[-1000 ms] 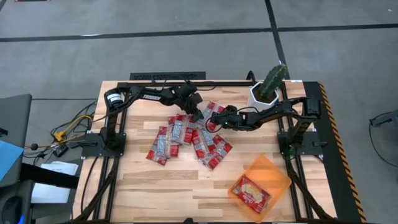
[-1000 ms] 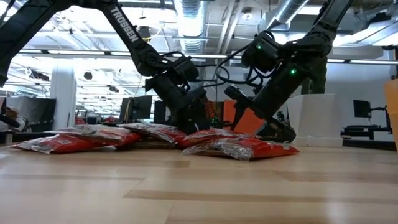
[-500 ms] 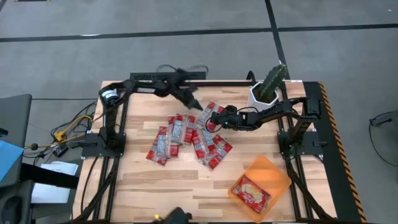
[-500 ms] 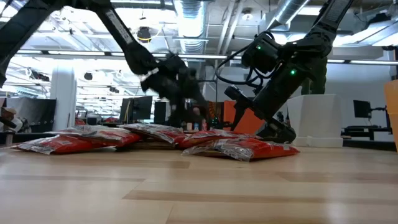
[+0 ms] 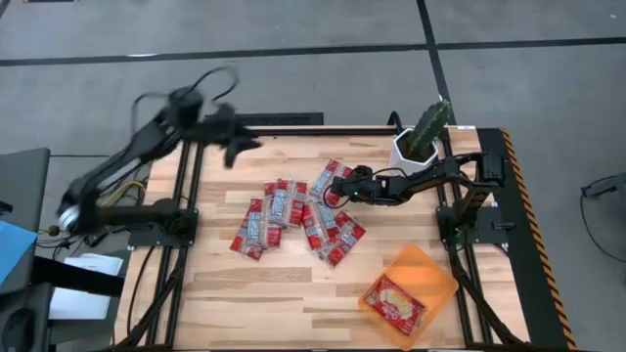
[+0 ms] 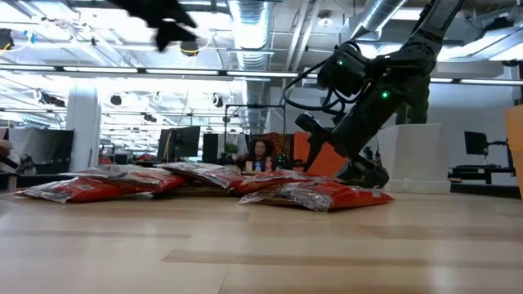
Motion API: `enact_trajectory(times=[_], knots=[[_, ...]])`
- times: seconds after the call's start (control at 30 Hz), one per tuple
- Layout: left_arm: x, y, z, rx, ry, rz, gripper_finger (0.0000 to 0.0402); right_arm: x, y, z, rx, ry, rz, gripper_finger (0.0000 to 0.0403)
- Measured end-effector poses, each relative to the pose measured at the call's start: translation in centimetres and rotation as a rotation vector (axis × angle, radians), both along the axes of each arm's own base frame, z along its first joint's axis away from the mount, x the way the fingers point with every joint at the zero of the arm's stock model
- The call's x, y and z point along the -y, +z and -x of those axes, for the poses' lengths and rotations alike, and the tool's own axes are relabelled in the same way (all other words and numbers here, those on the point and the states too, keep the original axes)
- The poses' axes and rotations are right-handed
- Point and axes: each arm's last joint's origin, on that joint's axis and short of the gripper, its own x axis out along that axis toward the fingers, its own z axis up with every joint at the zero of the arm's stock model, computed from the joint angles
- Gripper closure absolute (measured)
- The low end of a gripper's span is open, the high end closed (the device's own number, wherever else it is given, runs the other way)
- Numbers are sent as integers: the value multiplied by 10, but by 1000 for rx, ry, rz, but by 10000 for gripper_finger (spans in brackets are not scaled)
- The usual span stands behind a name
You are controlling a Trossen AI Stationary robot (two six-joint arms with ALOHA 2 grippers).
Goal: Sort popcorn bags into baskets
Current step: Put the red popcorn bag into the orange bin
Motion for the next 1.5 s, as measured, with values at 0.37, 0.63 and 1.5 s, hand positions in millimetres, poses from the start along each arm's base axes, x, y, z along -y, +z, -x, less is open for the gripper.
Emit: enact_trajectory(times=[0.37,0.63,1.5], knots=[[12,-141,25,290,259,274,274,0,1,-1,14,6,8,171],[-31,-163,-44,117,113,306,273,0,1,-1,19,2,3,171],[-63,-222,-178,-186,-86,203,266,0,1,-1,18,-4,7,171]])
